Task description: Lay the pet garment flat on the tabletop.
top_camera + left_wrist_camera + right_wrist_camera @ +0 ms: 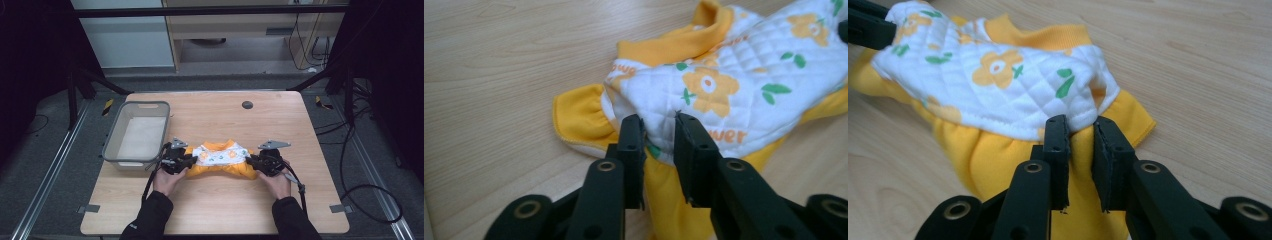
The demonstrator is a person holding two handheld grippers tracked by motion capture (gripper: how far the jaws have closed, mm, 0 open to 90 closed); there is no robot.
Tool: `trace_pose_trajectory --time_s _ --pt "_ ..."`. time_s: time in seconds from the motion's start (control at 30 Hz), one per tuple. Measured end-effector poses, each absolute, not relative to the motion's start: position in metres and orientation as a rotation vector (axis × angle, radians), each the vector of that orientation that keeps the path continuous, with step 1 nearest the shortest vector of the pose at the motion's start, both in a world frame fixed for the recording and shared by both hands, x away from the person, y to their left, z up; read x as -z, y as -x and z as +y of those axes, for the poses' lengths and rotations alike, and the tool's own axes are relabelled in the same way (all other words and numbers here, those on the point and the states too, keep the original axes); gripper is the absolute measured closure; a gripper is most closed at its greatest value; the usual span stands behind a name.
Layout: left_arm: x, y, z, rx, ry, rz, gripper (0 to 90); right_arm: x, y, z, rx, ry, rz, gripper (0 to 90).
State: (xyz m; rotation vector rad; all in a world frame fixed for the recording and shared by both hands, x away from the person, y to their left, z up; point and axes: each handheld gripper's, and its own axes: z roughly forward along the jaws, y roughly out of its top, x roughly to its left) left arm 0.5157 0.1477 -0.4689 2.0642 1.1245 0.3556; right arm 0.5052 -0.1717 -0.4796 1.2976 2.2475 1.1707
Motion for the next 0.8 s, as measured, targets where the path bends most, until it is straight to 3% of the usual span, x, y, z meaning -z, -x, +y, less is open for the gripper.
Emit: trace_pose_trajectory --time_s 0.03,0.07,0.1,0.2,0.27,0.53,0.8 --pt "0.471 -0.516 0.148 -0.366 -2.064 1.125 68.8 0.482 -0.506 -0.17 -1.161 -1.295 2.25 76.0" --pt "0.471 -0.515 0.149 -0.383 -2.057 1.124 59.6 0.48 -0.504 -0.17 -1.148 -1.257 2.235 73.3" --pt "0.47 -0.513 0.151 -0.396 -2.055 1.119 59.6 0.48 -0.504 -0.17 -1.148 -1.257 2.235 73.3" --pt "0.46 -0.504 0.162 -0.42 -2.053 1.085 44.5 0.472 -0.498 -0.174 -1.164 -1.201 2.207 67.8" --pt "0.454 -0.496 0.17 -0.446 -2.03 1.065 39.6 0.461 -0.488 -0.182 -1.204 -1.163 2.17 62.6" --pt "0.455 -0.462 0.192 -0.477 -2.031 0.993 35.1 0.456 -0.46 -0.203 -1.225 -1.098 2.171 54.5" --pt "0.481 -0.461 0.183 -0.445 -2.112 1.023 41.8 0.482 -0.459 -0.208 -1.168 -1.132 2.221 48.6"
